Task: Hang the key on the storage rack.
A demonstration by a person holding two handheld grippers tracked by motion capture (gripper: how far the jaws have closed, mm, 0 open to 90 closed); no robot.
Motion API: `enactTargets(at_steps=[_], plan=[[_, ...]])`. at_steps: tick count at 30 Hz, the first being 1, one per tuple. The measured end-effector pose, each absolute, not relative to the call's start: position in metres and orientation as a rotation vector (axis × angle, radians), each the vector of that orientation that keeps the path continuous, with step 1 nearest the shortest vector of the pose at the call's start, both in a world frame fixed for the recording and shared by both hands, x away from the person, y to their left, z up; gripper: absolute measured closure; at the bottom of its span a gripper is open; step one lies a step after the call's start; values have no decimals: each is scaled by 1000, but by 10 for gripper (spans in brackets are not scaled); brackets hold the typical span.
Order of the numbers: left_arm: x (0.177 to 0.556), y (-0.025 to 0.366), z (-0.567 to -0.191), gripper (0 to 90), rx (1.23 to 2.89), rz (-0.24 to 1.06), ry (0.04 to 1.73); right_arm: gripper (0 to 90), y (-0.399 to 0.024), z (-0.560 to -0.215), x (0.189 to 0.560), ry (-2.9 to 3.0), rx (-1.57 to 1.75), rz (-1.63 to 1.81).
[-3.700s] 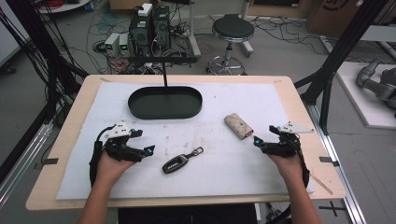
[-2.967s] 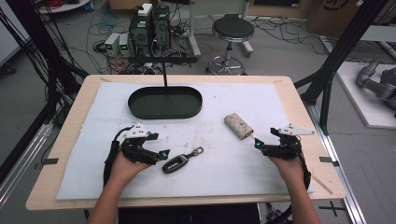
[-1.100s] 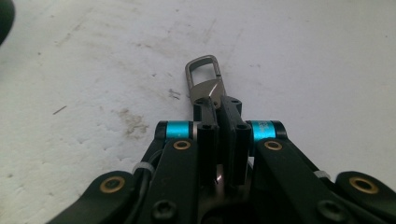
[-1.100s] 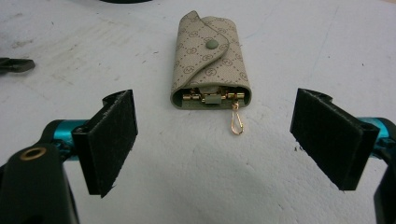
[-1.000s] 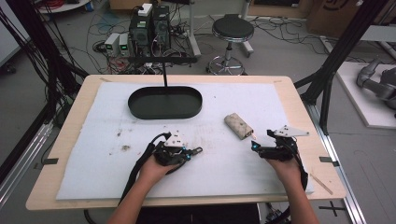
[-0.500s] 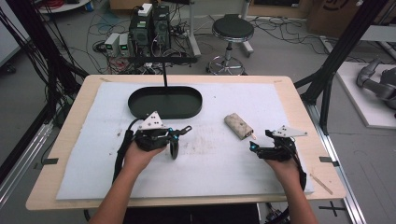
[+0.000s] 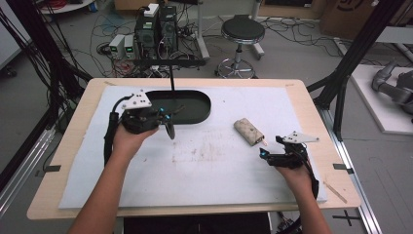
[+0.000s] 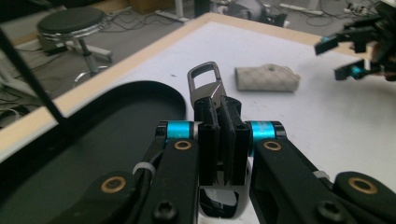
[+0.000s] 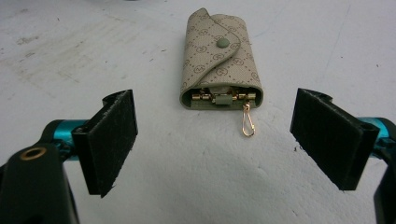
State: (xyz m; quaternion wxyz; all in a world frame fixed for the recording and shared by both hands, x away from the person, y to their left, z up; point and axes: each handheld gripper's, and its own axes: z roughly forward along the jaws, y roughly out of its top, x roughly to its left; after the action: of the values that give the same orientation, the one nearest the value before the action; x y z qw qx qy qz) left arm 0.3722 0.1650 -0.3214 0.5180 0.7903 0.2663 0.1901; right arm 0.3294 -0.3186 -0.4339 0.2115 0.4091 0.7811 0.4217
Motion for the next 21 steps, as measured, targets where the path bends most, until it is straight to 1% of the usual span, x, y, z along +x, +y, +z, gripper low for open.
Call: enactTargets(at_steps=[9,21], plan=[[409,186,-305,857,1862,477,693,152,-318,-434,329,2169,1130,1167],[447,207,-287,857,1873,561,773,152,-317,-435,330,2178,1134,1159]])
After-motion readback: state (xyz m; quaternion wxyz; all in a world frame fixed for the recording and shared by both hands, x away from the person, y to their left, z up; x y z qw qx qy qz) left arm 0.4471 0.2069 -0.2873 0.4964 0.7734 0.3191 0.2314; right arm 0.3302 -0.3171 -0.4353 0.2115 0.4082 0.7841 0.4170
